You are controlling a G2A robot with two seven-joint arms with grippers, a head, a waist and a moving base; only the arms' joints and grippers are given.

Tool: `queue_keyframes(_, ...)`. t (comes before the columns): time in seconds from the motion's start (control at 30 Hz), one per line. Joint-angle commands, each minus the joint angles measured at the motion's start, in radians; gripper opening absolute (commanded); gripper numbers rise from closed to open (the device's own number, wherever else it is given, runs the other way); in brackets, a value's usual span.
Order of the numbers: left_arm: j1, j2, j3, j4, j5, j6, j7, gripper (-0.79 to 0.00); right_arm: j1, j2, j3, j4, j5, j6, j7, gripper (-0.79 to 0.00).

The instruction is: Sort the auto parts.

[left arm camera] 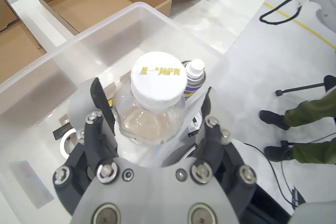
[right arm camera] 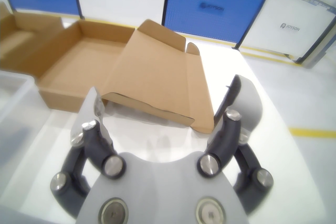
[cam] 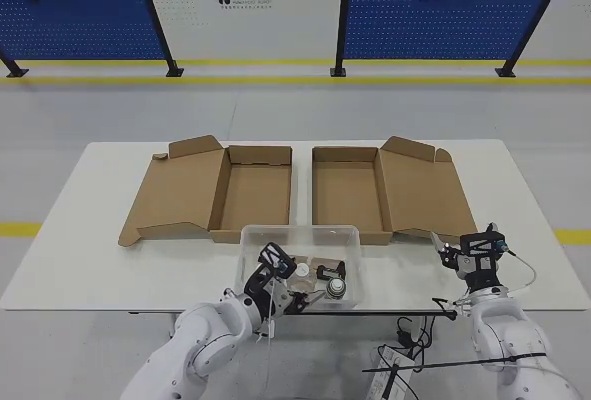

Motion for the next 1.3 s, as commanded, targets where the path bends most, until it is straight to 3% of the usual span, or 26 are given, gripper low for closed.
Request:
queue_keyframes(0.0, 0.003, 0.001, 0.002, -0.003, 0.011, 0.002, 0.004, -0.597, 0.000, 0.000, 0.000, 0.000, 0.000, 0.000, 0.000, 0.000)
queue_keyframes(0.13, 0.008, 0.002, 0.003, -0.002, 0.044, 0.012, 0.028, -0.782, 0.000, 0.000, 0.000, 0.000, 0.000, 0.000, 0.000, 0.000)
queue_keyframes(0.7, -0.007, 0.005, -0.054, -0.092, 0.017, 0.048, 0.087, -0.785, 0.000, 0.000, 0.000, 0.000, 0.000, 0.000, 0.000, 0.000)
queue_keyframes(1.0, 0.021, 0.012, -0.120, -0.238, -0.126, 0.037, 0.009, -0.785, 0.000, 0.000, 0.000, 0.000, 0.000, 0.000, 0.000, 0.000)
queue_keyframes(1.27, 0.072, 0.022, -0.182, -0.347, -0.382, 0.009, -0.120, -0.785, 0.000, 0.000, 0.000, 0.000, 0.000, 0.000, 0.000, 0.000)
